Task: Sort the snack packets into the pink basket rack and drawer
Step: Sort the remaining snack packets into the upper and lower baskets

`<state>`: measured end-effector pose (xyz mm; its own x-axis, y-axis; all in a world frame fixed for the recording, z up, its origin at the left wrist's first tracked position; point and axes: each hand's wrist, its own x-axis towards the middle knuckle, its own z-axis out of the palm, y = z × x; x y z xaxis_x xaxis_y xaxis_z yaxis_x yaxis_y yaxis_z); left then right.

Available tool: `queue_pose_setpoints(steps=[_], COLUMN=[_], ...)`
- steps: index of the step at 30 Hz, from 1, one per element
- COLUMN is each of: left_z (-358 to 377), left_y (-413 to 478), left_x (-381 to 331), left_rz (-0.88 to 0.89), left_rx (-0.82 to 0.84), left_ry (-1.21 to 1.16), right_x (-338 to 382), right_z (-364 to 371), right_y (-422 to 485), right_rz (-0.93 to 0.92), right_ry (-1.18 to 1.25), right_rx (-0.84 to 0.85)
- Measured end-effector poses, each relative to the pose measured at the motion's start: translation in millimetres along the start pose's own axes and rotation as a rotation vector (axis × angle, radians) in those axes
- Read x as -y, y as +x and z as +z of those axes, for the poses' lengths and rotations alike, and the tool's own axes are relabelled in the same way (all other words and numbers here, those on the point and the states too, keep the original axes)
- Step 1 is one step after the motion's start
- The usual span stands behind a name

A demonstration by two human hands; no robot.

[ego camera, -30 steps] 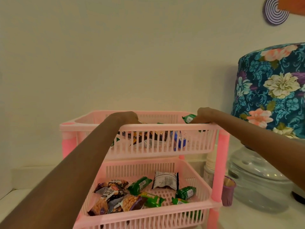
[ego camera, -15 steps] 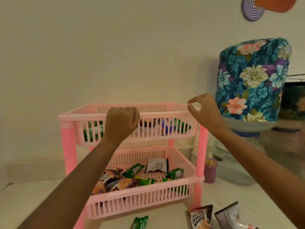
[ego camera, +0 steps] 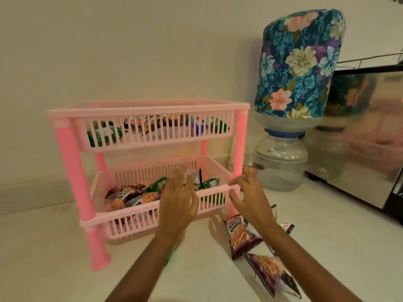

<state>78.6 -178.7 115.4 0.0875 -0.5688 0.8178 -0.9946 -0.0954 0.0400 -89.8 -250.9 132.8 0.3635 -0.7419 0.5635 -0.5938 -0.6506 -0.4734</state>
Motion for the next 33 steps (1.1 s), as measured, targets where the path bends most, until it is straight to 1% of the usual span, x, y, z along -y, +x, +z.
queue_pose_setpoints(steps=[3, 6, 7, 9, 11, 15, 17, 21, 25, 29, 33], left_z=[17.0, 37.4, 42.2, 46.3, 46.0, 45.1, 44.1, 39.8, 31.9, 25.0, 17.6], left_y=[-39.6, -75.5, -86.2, -101.6, -110.0, -117.2, -122.9, -130.2, -131.6, -128.2, -111.4], left_x=[1.4, 16.6, 23.5, 33.6, 37.7, 38.3, 38.6, 38.6, 34.5, 28.2, 22.8], left_rz=[-0.077, -0.232, -0.27, -0.297, -0.306, -0.448, -0.467, -0.406, -0.365, -0.306, -0.247], left_rx=[0.199, 0.501, 0.559, 0.636, 0.672, 0.779, 0.8, 0.794, 0.784, 0.728, 0.596], left_ry=[-0.099, 0.009, 0.055, 0.127, 0.151, 0.092, 0.054, 0.036, -0.043, -0.104, -0.192], right_x=[-13.3, -26.1, -30.6, -39.6, -43.2, -39.2, -36.8, -34.8, -32.0, -23.4, -15.3], right_z=[13.1, 21.6, 24.0, 28.7, 31.6, 34.1, 35.1, 36.2, 39.0, 44.5, 47.9], right_y=[-36.2, -71.5, -81.6, -98.3, -109.6, -119.0, -120.7, -123.2, -126.0, -121.5, -109.7], right_rz=[0.153, 0.352, 0.419, 0.532, 0.613, 0.645, 0.641, 0.619, 0.553, 0.521, 0.489], right_ry=[-0.147, -0.276, -0.312, -0.356, -0.405, -0.43, -0.425, -0.447, -0.439, -0.303, -0.065], right_rx=[0.081, 0.147, 0.197, 0.331, 0.421, 0.422, 0.413, 0.442, 0.452, 0.42, 0.341])
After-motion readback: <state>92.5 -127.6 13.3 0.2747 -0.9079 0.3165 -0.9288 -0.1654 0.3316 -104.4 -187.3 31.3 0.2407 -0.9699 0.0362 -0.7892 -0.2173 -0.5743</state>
